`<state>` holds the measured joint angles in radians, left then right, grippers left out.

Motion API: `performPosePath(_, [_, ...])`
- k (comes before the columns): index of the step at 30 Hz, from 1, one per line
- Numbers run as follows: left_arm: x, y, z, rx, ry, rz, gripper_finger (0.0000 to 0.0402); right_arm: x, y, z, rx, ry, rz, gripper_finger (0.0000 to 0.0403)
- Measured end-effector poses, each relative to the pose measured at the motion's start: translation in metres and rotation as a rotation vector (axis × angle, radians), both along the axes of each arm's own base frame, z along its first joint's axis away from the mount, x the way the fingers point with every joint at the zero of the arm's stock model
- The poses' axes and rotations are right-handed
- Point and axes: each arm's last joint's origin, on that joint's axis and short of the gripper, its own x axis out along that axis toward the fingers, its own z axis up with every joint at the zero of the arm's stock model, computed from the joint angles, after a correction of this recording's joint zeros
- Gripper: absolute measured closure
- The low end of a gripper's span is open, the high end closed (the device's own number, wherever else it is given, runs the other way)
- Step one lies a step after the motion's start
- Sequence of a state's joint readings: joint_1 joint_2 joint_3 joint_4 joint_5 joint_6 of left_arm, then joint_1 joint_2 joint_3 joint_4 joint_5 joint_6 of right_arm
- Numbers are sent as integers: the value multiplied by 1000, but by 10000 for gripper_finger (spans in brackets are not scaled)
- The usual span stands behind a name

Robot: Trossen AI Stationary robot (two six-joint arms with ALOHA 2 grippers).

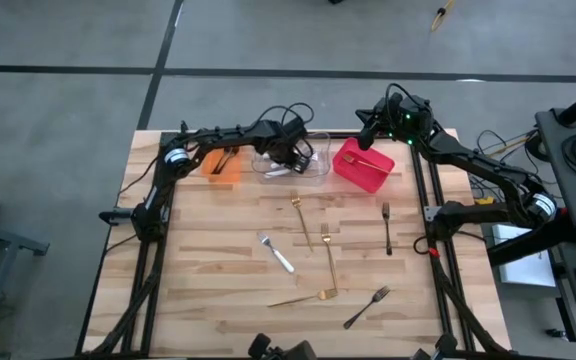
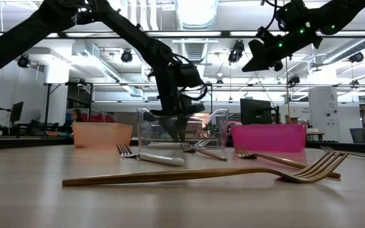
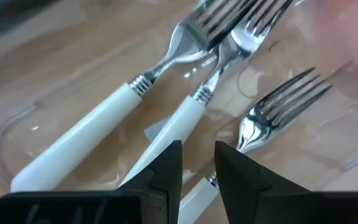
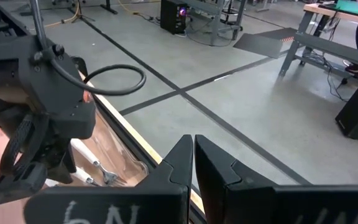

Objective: Sort silverware by color (type)
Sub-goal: Put the white fork into the transparent bin

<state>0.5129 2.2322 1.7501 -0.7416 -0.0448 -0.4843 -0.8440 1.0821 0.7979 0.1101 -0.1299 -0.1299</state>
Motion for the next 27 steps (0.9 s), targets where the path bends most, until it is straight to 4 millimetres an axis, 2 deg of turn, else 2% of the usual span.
performPosePath(14, [-3,-2,1,-21,33,-4,325,0,0,0,0,1,0,394])
performPosePath(22, [8,4,7,67,-64,-52,325,0,0,0,0,1,0,394])
performPosePath(27, [7,4,3,83,-39,-66,325,0,0,0,0,1,0,394])
